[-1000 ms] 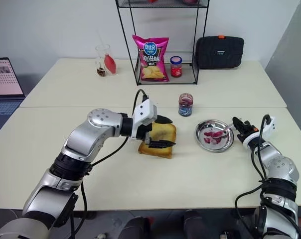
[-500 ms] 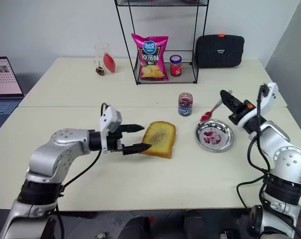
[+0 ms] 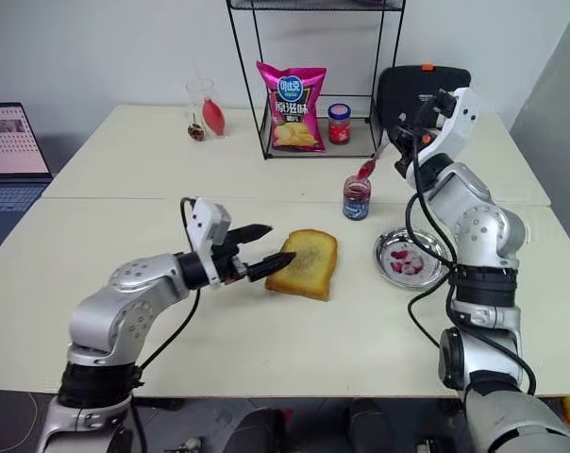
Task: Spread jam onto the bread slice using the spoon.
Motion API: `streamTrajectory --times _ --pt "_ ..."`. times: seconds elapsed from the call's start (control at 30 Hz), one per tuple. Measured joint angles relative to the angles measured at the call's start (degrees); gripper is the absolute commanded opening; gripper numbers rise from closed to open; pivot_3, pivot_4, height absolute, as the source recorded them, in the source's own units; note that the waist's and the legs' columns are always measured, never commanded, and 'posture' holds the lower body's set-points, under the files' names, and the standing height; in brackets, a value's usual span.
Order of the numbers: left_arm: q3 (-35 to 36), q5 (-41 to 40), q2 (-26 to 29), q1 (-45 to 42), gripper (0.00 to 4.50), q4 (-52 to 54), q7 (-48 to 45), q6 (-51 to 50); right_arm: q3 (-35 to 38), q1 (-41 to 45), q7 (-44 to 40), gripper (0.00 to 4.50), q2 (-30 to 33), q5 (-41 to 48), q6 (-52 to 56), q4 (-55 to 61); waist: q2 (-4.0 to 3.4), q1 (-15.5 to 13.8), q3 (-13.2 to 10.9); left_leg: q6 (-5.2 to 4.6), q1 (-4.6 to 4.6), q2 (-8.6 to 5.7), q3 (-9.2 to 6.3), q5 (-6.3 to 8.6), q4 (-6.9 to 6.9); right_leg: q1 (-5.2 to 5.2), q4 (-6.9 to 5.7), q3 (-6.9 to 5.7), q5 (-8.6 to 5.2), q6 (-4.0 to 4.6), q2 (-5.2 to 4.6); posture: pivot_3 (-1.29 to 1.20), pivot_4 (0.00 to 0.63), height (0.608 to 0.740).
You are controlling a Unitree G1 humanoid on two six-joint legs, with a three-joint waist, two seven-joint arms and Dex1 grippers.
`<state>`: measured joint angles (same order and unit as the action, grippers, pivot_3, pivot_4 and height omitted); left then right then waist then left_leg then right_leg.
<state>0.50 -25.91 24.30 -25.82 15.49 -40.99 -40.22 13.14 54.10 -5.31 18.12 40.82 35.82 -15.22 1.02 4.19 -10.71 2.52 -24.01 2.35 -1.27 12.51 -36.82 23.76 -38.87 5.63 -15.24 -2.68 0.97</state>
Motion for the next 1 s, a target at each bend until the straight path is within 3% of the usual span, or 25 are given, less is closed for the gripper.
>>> streamTrajectory --times 0.4,1.0 --pt "-1.32 0.31 -1.39 -2.04 4.50 -0.44 3.08 0.69 -2.01 7.76 -8.35 0.01 -3.82 -12.73 -14.97 -21.53 0.00 0.76 0.00 0.00 -0.10 0.03 0.02 0.00 0.15 0.26 -0.11 0.03 0.18 0.30 0.03 0.00 0.150 0.740" --pt "-0.57 -0.31 1.35 -0.27 4.50 1.23 4.90 0.15 -3.56 9.47 -12.44 0.01 -6.43 -19.44 -21.23 -26.81 0.00 0.63 0.00 0.01 -0.20 0.01 -0.01 0.00 0.14 0.31 -0.10 0.00 0.18 0.31 0.00 0.00 0.150 0.740"
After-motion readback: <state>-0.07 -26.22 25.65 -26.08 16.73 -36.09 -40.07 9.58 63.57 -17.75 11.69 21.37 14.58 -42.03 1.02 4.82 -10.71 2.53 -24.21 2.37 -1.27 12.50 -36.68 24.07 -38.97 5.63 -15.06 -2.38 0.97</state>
